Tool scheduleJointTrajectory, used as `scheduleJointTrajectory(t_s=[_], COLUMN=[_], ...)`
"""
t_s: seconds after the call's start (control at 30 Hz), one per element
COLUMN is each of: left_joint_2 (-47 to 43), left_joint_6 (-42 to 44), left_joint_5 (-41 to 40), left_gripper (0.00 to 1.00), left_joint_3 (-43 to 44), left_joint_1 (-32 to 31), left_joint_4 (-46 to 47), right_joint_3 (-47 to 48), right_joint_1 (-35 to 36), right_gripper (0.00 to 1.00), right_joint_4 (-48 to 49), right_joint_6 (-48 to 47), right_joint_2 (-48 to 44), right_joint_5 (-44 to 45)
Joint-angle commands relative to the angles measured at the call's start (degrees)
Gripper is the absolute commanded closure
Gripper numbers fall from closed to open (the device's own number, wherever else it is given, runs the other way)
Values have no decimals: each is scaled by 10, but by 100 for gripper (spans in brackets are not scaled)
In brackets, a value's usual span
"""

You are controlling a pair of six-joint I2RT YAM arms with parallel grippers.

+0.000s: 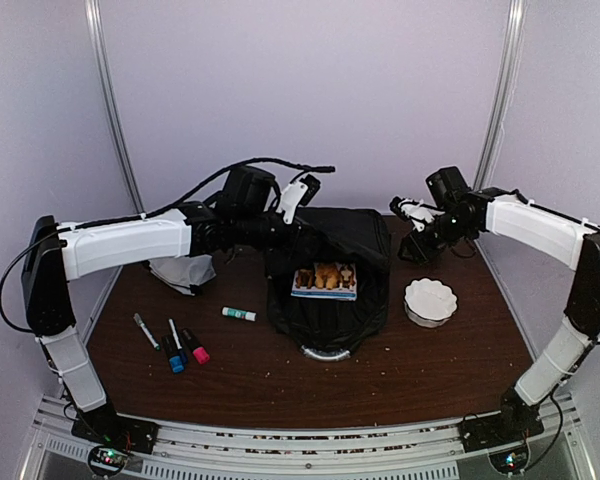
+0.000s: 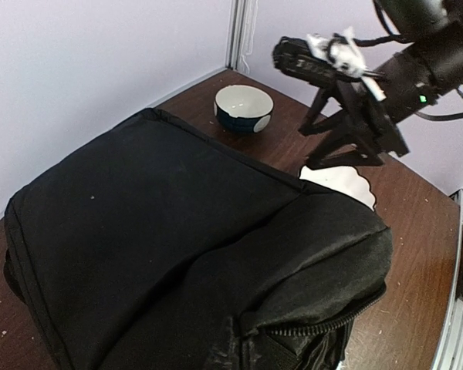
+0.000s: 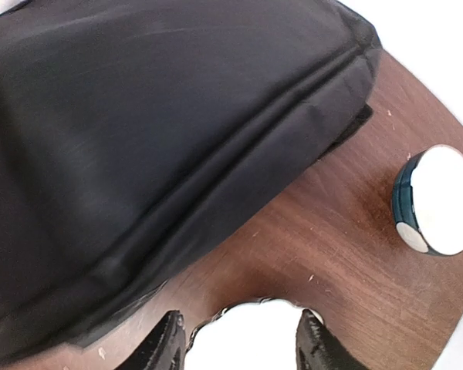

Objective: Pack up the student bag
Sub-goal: Place the largest pocket of the bag in the student bag.

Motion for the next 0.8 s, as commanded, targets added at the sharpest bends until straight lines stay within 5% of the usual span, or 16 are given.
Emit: scheduleJointTrajectory(t_s=[0.0,0.77], left_joint_2=[-13,-12], left_joint_6=[0,7], left_joint_5=[22,27], left_gripper=[100,100], left_joint_3=[-10,-67], left_joint_1=[4,-12], left_joint_4=[59,55], right_joint_3=[71,368], right_joint_1=[-14,-42], right_gripper=[49,45], right_joint_4=[16,-95], right_joint_6=[74,180], right_joint_2=[73,390], right_joint_5=[48,-191])
